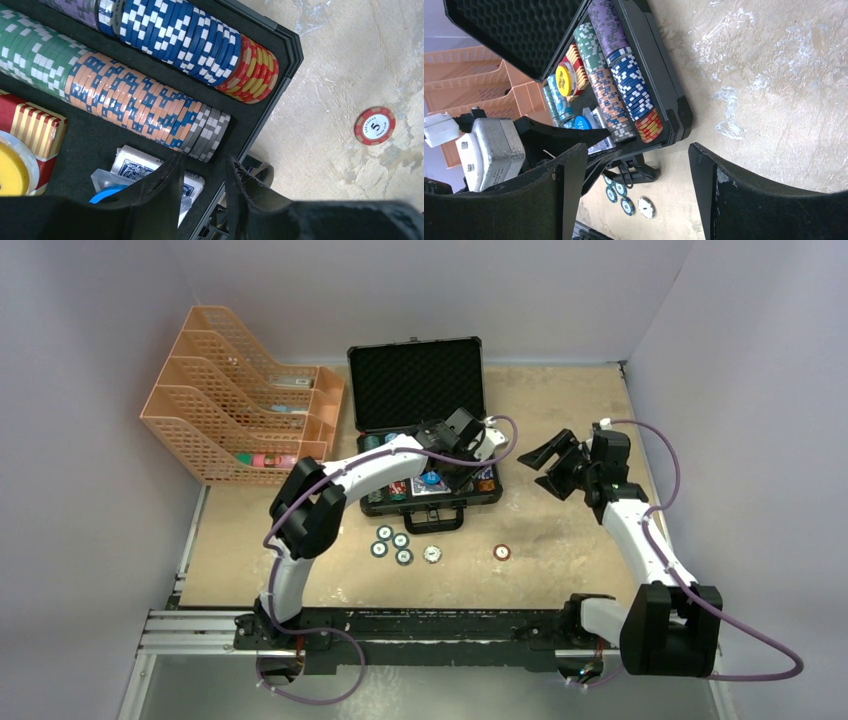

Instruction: Pack up texas hold em set

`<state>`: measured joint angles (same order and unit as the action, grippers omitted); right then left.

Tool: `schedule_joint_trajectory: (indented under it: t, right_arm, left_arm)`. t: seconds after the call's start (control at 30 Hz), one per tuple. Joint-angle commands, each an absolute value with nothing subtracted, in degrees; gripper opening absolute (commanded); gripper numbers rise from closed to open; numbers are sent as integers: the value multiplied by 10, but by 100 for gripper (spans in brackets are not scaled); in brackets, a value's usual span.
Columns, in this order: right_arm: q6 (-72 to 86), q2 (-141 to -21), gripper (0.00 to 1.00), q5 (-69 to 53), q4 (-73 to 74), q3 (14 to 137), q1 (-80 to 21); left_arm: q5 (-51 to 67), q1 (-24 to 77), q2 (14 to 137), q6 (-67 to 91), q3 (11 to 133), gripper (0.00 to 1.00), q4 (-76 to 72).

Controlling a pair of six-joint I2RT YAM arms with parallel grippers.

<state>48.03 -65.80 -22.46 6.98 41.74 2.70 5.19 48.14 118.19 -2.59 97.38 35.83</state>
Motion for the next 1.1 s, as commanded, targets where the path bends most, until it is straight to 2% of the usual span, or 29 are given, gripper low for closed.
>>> schedule_joint_trajectory:
  t: [0.0,0.27,0.5,0.8,1.07]
  right_arm:
    - [462,-640,76,-245,60,415,29]
    - [382,-625,76,-245,62,423,28]
    - [334,-608,75,-217,92,430,-10]
    - [351,-645,77,-30,137,456,-275]
    - [394,-788,79,133,243,558,-494]
  left_arm:
    - [32,480,1173,-23,1003,35,352]
    - [14,479,1099,26,986,37,325]
    - [-121,479,945,139,866,41,226]
    - [-316,479,742,220,734,48,202]
    - [-356,479,624,236,666,55,211]
